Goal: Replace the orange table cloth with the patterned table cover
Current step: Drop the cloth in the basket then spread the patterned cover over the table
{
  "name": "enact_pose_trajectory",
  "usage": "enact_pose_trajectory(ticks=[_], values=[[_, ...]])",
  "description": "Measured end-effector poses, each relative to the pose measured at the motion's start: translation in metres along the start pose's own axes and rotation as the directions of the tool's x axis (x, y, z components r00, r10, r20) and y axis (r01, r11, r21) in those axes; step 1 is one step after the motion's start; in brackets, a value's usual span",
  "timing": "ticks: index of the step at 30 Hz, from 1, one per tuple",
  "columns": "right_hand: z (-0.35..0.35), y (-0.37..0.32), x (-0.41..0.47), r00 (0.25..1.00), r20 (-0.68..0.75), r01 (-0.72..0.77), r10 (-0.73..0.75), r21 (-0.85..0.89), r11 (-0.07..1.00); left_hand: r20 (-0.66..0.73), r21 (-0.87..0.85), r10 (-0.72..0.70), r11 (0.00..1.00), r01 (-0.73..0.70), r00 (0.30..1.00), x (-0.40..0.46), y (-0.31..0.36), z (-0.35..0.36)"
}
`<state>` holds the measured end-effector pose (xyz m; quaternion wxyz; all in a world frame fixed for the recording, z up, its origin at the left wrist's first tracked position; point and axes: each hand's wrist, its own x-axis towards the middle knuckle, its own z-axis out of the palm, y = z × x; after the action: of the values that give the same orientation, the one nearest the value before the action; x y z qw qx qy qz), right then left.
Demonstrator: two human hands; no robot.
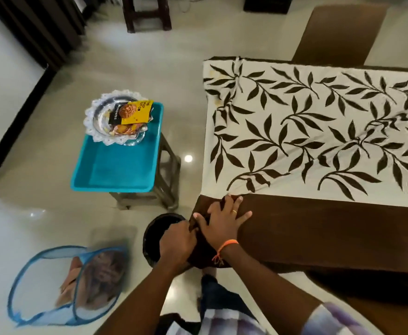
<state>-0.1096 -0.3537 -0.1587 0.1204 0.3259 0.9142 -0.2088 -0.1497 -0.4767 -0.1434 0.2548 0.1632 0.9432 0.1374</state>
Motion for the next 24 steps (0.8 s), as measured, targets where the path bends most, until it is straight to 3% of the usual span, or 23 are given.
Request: enact_pose_trajectory(ticks=[5, 12, 14, 18, 21, 24], values=[[0.019, -0.051, -0.003, 1.0, 0.019, 0.003, 0.0, -0.143, 0.99, 0.166, 0.019, 0.03, 0.999, -0.033, 0.986, 0.031, -0.045, -0.021], [0.04, -0.11, -0.004, 1.0, 0.024, -0.008, 0.013, -0.195, 0.981, 0.232, -0.004, 0.144, 0.989, -0.147, 0.962, 0.062, -0.111, -0.035], [0.047, -0.128, -0.005, 0.999, 0.039, 0.033, -0.028, -0.142, 0.989, 0.241, 0.003, 0.14, 0.989, -0.145, 0.96, 0.067, -0.133, -0.041], [0.066, -0.169, 0.0, 0.986, 0.157, 0.01, -0.05, 0.25, 0.968, 0.284, 0.04, 0.024, 0.999, -0.037, 0.959, 0.081, -0.18, -0.053], [0.083, -0.186, -0.003, 0.998, 0.06, 0.016, -0.037, 0.309, 0.951, 0.33, 0.078, -0.08, 0.995, 0.057, 0.941, 0.094, -0.209, -0.055], [0.081, -0.194, -0.011, 0.998, -0.032, 0.058, -0.05, 0.316, 0.947, 0.289, 0.068, -0.128, 0.991, 0.113, 0.949, 0.113, -0.233, -0.059]])
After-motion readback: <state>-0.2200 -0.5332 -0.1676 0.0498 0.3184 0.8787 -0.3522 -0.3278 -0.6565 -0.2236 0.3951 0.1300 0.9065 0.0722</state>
